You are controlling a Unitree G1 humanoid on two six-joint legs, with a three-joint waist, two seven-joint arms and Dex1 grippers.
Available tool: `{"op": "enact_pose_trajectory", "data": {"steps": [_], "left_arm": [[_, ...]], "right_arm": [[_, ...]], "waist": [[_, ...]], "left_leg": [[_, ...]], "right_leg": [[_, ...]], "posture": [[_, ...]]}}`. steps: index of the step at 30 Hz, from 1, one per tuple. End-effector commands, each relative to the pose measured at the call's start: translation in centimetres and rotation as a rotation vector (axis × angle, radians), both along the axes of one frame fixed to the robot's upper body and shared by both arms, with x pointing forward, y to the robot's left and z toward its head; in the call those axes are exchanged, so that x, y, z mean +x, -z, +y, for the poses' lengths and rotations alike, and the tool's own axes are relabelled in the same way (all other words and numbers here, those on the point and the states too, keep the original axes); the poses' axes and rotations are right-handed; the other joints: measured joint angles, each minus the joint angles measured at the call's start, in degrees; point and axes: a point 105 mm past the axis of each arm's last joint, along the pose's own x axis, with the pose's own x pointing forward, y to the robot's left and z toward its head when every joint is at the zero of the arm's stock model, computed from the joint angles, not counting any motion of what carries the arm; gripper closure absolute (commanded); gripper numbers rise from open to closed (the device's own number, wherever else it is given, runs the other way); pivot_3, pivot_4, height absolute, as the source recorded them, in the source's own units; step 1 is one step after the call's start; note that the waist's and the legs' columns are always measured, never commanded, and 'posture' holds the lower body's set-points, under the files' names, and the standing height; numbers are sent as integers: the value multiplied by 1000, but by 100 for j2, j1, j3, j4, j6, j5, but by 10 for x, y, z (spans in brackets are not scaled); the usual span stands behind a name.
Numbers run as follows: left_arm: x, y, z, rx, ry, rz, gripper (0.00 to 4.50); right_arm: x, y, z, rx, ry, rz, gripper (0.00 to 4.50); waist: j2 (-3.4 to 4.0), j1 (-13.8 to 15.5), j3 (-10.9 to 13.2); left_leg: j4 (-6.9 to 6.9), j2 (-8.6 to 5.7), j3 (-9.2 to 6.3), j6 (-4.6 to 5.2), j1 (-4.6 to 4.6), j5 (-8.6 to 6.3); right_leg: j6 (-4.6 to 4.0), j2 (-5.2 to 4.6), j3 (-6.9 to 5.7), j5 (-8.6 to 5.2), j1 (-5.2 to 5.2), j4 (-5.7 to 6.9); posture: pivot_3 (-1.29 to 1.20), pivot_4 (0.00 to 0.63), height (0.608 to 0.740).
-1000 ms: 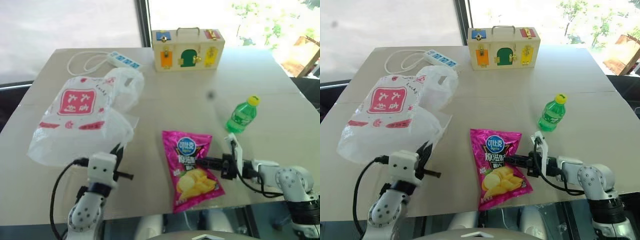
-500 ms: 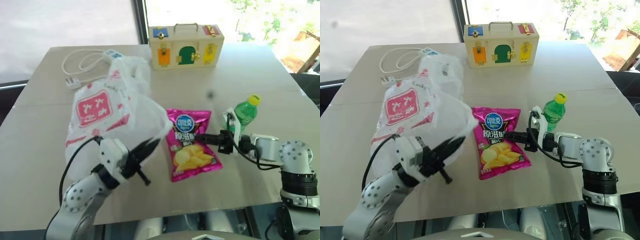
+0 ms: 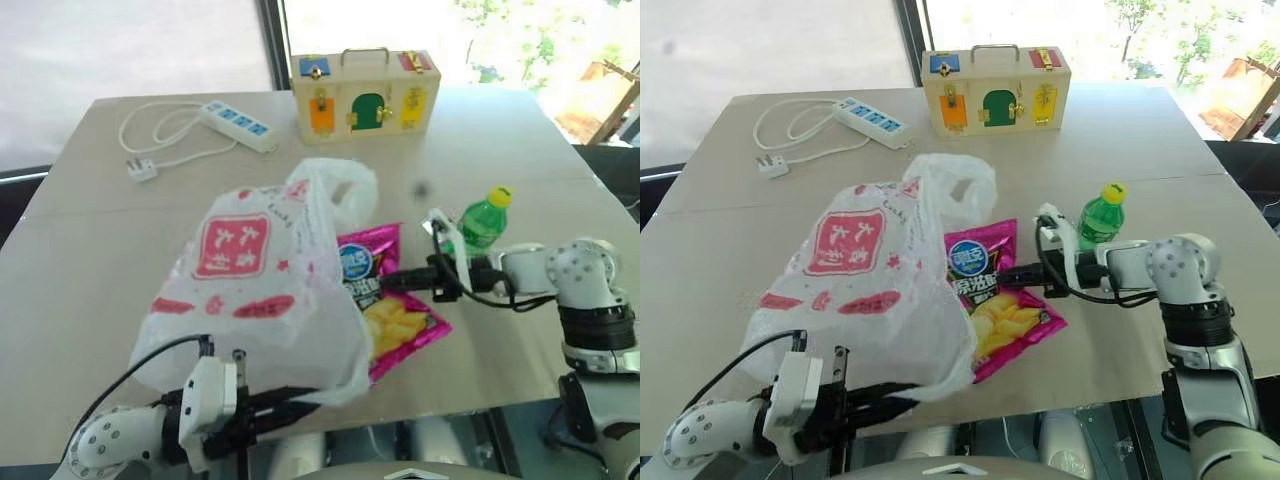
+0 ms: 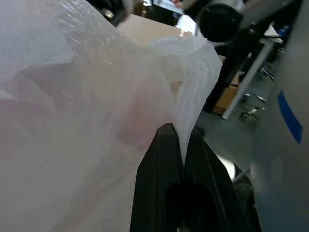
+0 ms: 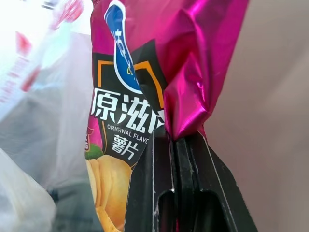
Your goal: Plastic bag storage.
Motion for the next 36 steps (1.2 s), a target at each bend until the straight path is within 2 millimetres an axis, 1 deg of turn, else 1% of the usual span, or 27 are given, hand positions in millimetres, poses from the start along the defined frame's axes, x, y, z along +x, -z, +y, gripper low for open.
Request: {"op": "enact_pose_trajectory", "data": {"steps": [1, 2, 4, 6, 8, 12, 15, 17, 18, 20, 22, 25, 29, 32, 36], "left_arm": [[-5, 5, 1, 35, 64, -18, 4500], [-4, 6, 3, 44, 72, -22, 4500], [-1, 8, 5, 59, 81, -41, 4500], [1, 9, 6, 63, 88, -52, 4500], [1, 10, 6, 65, 98, -59, 4500], [6, 11, 2, 57, 96, -90, 4500], [16, 6, 2, 46, 66, -150, 4500], [26, 1, 4, 40, 29, -206, 4500], [35, -4, 8, 34, -11, -249, 4500], [53, -15, 18, 12, -95, -321, 4500], [67, -25, 26, -7, -170, -378, 4500], [90, -41, 41, -36, -290, -454, 4500], [109, -51, 50, -105, -411, -471, 4500], [112, -56, 43, -224, -437, -398, 4500], [99, -55, 22, -332, -337, -241, 4500]], "right_arm": [[1, -16, 22, 43, -79, -33, 4441], [3, -21, 29, 59, -89, -35, 4441], [15, -37, 46, 131, -73, -37, 4441], [36, -49, 62, 203, 17, -21, 4441], [55, -62, 75, 293, 119, 38, 4441], [74, -88, 97, 453, 252, 119, 4441], [92, -99, 97, 513, 406, 98, 4441], [103, -107, 91, 569, 495, 93, 4441], [108, -113, 85, 604, 538, 79, 4441], [111, -122, 73, 655, 577, 62, 4441], [109, -126, 65, 677, 585, 60, 4441], [105, -124, 53, 673, 612, 54, 4441], [97, -118, 41, 673, 661, 87, 4441], [87, -117, 44, 684, 687, 145, 4441], [81, -115, 61, 675, 703, 240, 4441]], "waist": [[2, -7, 1], [3, -11, 2], [3, -13, 2], [5, -33, 3], [-1, -28, -1], [2, -21, 1], [17, -12, 10], [15, -23, 9], [14, -34, 9], [11, -51, 7], [9, -93, 5], [2, -171, 1], [0, -188, -1], [0, -198, -1], [0, -208, -1]], "left_leg": [[0, 0, 2, 0, 0, 0], [0, 0, 2, 0, 0, 0], [0, 0, 2, 0, -4, 0], [0, -1, 6, -2, -2, 1], [-2, 5, 9, -14, -11, 8], [-11, 8, 11, -20, -16, 12], [-17, 5, 17, -22, -18, 12], [-17, 0, 16, -23, -19, 13], [-17, 0, 19, -24, -18, 14], [-18, 0, 22, -33, -17, 19], [-19, 9, 24, -47, -16, 27], [-37, 32, 21, -72, -15, 42], [-55, 41, 12, -80, -7, 46], [-57, 41, 10, -80, -9, 46], [-58, 43, 11, -80, -9, 46]], "right_leg": [[0, 0, 1, 0, 0, 1], [0, 0, 1, 0, -2, 1], [0, 0, 1, 0, -9, 7], [0, 1, 4, 0, -13, 16], [0, 13, 12, 0, -32, 25], [0, 18, 12, 1, -42, 41], [1, 17, 9, 1, -47, 38], [1, 14, 8, 1, -49, 37], [1, 14, 8, 1, -49, 36], [2, 17, 7, 1, -50, 36], [2, 29, 3, 1, -51, 38], [2, 48, -3, 1, -51, 42], [2, 56, -2, 1, -51, 41], [2, 52, 1, 2, -57, 41], [2, 51, 2, 2, -61, 43]], "posture": [[0, 150, 740], [0, 150, 740], [0, 150, 740], [0, 150, 740], [0, 150, 740], [0, 150, 740], [0, 150, 740], [0, 150, 740], [0, 150, 740], [0, 150, 740], [0, 150, 740], [0, 150, 740], [0, 150, 740], [0, 150, 740], [0, 150, 740]]}}
